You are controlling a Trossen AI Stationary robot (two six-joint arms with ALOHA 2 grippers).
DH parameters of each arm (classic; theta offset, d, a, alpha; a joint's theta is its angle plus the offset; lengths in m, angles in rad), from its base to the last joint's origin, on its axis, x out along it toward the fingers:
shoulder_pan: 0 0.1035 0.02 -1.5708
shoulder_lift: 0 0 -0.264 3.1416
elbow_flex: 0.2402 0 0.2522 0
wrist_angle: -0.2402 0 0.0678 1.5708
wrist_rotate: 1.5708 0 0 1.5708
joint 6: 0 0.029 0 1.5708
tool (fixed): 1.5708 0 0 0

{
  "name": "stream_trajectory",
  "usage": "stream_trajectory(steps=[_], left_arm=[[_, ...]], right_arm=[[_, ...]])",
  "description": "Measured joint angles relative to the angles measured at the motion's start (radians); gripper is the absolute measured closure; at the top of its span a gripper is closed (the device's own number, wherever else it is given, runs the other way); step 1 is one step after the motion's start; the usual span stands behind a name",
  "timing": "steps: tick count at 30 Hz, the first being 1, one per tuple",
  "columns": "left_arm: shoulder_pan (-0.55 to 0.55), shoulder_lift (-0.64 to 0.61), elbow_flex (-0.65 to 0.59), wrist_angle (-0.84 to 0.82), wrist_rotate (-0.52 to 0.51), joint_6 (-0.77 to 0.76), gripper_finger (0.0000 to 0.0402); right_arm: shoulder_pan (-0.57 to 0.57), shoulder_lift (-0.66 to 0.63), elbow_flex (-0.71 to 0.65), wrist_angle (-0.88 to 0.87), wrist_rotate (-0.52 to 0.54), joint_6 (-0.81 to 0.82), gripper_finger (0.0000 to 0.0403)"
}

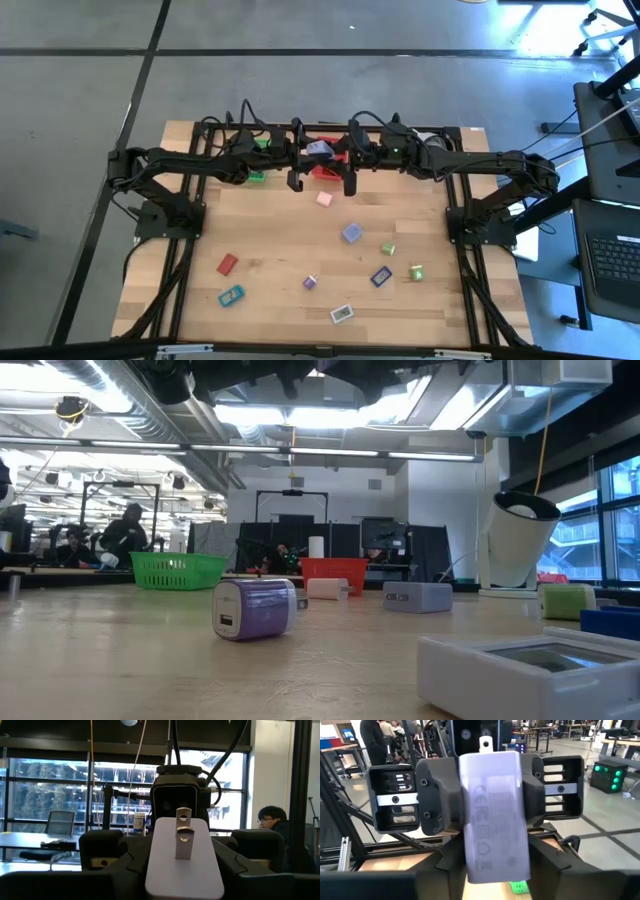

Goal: Pick & Place Office items
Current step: Put the top light blue charger adapter into the green bin

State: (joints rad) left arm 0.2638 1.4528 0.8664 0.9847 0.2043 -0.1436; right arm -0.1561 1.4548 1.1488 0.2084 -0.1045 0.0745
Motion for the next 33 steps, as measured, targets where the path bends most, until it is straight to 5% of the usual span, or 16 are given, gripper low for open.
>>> stream_trajectory(steps=[14,33], left_arm=[[0.026,-0.003,-0.001,-0.041,-0.014,-0.031,0.0277],[0.285,-0.049,0.0,-0.935,-0.197,-0.386,0.0273]], right_arm=[[-0.033,-0.011,0.0,-0.222,0.01,0.026,0.01],[-0.086,-0.03,0.0,-0.413,0.01,0.075,0.0106]])
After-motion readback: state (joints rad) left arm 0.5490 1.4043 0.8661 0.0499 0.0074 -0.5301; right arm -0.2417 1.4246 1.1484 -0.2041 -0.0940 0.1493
